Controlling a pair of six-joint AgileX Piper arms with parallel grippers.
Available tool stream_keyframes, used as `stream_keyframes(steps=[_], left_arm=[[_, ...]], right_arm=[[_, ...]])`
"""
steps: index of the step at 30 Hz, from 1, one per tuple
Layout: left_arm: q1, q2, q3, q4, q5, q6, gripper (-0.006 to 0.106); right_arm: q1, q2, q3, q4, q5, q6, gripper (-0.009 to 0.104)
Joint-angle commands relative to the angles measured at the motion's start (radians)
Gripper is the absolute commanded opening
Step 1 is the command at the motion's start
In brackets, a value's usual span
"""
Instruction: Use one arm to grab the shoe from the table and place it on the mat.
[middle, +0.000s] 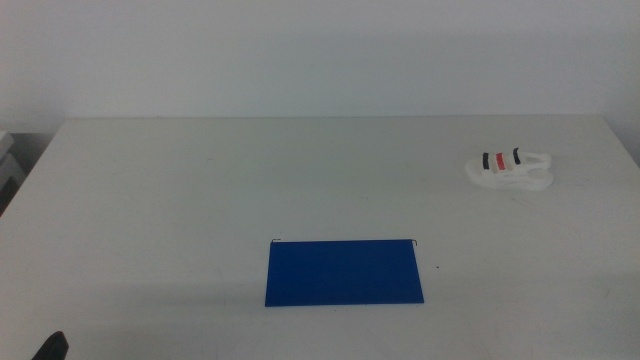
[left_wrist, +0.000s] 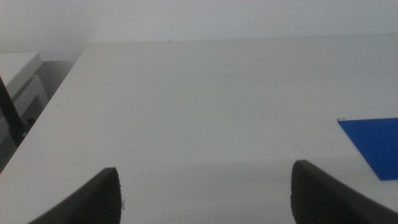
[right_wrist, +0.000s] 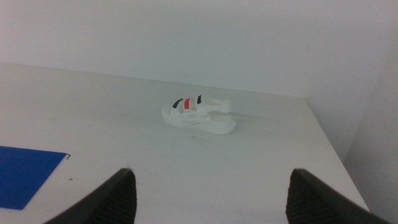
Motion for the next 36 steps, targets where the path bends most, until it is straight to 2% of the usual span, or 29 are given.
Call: stream_keyframes(steps=[1,12,17,21,25,30,33,36], left_arm=[[-0.005,-0.014,0.007,-0.008,-0.080,-0.005,0.094],[-0.005,-0.014,0.007,-0.008,-0.080,-0.005,0.094],[-0.005,-0.014,0.007,-0.008,-0.080,-0.005,0.094],[-0.005,-0.014,0.007,-0.008,-0.080,-0.005,0.094],[-0.005,-0.014,0.007,-0.008,-0.080,-0.005,0.094],[-0.005,-0.014,0.007,-0.008,-0.080,-0.005,0.094],[-0.005,-0.014,0.007,-0.008,-0.080,-0.005,0.094],[-0.005,-0.014,0.007,-0.008,-0.080,-0.005,0.094]], right_arm=[[-0.002,-0.026,0.005,-0.019,-0.076,-0.004,0.062],[-0.002,-0.026,0.005,-0.014,-0.076,0.022,0.062],[-0.002,0.081,-0.146,-0.002,0.052,0.124,0.062],[-0.002,0.245,-0.280,-0.006,0.063,0.243,0.062],[-0.002,0.452,-0.452,-0.074,0.104,0.335,0.062],[-0.001,0.716,-0.712,-0.186,0.233,0.337,0.062],[-0.001,0.893,-0.909,-0.196,0.404,0.301,0.062],[-0.001,1.089,-1.086,-0.194,0.562,0.193,0.062]])
